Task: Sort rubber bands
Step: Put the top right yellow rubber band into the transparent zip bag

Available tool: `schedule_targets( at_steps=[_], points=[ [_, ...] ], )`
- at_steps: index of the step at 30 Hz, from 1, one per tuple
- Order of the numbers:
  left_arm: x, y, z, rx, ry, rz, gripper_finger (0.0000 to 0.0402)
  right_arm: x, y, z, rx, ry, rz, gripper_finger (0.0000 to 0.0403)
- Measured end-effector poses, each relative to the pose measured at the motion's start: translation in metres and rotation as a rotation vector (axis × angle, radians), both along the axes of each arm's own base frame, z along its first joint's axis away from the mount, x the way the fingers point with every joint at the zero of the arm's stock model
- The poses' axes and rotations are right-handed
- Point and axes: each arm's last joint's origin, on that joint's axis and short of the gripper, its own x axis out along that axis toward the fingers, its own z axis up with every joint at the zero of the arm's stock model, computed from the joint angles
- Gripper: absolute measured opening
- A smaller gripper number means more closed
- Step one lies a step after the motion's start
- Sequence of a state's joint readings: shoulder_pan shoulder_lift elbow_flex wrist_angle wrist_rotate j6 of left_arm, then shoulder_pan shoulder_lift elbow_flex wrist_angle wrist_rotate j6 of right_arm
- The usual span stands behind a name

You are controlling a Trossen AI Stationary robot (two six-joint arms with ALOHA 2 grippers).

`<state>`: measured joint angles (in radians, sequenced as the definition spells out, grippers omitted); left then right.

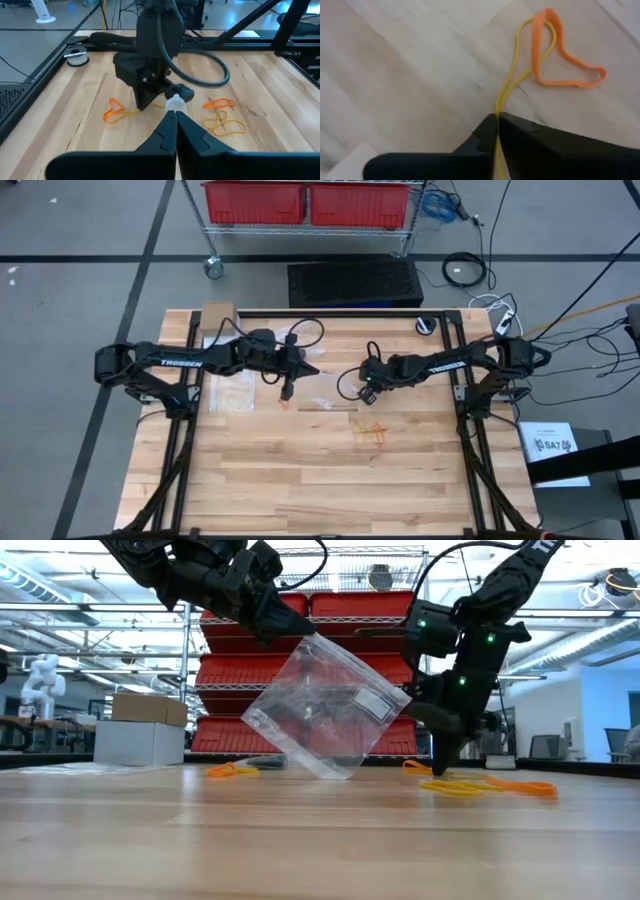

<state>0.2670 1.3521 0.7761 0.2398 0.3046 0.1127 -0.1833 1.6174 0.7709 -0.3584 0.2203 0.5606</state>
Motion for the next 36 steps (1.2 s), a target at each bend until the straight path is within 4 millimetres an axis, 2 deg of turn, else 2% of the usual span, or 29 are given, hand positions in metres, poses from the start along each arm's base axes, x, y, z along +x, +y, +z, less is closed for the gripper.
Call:
schedule_targets(
  at_steps=[4,10,17,27,36],
  points=[
    [0.000,0.000,-0.001,-0.002,0.007,0.000,0.0000,-0.002,0.006,0.035,0.000,-0.159,0.029,0.0002],
    [0.000,0.000,-0.001,-0.002,0.006,0.000,0.0000,-0.012,0.016,0.076,-0.070,-0.337,0.048,0.0001],
    [0.000,0.000,0.000,-0.001,0.002,0.000,0.0000,-0.016,0.026,0.111,-0.220,-0.546,0.067,0.0000],
    [0.001,0.001,0.003,0.009,-0.029,0.012,0.0000,-0.002,0.037,0.132,-0.386,-0.745,0.088,0.0000],
    [0.002,0.003,0.008,0.015,-0.082,0.074,0.0000,0.001,0.046,0.141,-0.474,-0.824,0.031,0.0000]
  ],
)
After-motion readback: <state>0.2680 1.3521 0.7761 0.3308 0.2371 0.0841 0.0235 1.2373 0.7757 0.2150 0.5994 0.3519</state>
